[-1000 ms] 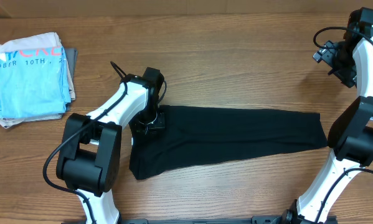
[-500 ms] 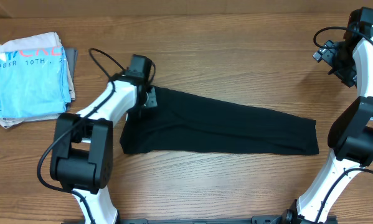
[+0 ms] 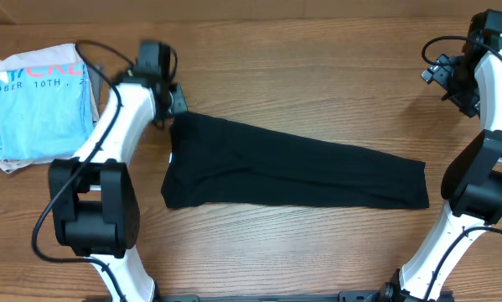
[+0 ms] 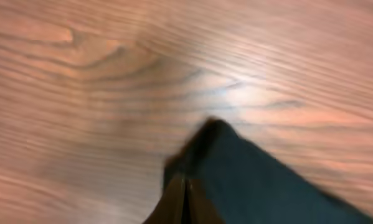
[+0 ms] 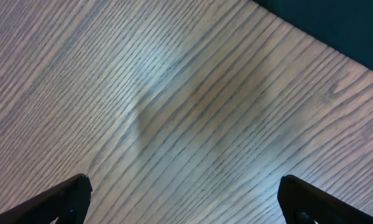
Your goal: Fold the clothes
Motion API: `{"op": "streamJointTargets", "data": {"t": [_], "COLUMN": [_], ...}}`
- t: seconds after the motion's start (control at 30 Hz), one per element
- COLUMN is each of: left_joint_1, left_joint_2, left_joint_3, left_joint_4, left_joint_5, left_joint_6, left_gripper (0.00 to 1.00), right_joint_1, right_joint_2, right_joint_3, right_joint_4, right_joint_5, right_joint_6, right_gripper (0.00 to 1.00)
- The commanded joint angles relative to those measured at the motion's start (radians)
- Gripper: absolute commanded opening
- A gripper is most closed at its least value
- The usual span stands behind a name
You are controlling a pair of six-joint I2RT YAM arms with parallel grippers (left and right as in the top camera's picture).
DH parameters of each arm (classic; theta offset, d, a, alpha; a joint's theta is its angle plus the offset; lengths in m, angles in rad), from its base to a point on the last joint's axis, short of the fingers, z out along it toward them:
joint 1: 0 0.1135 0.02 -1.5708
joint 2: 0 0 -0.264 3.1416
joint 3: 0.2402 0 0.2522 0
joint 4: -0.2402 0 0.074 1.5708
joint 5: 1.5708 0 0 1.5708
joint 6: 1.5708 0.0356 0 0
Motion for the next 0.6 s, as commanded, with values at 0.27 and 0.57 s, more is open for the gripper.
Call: {"op": "streamJointTargets", "data": {"t": [0.27,0.57], "left_joint_1": [-0.126,-0.258], "left_joint_2": [-0.022,-0.005], "left_joint_3": [0.072,-0.230], "left_joint_4": [-0.432,-0.179], "left_joint_5": [0.230,0.229], "left_joint_6": [0.060,0.042], "left_gripper": [0.04,0.04], "right_joint_1": [0.005,0.005], "right_joint_2": [-0.022,-0.022], "right_joint_3": [0.019,0.019], "right_joint_4": [0.002,0.002], "right_joint_5": [-0.001,-0.001], "right_joint_6": [-0.003,-0.003], "right_gripper": [1.00,1.00]}}
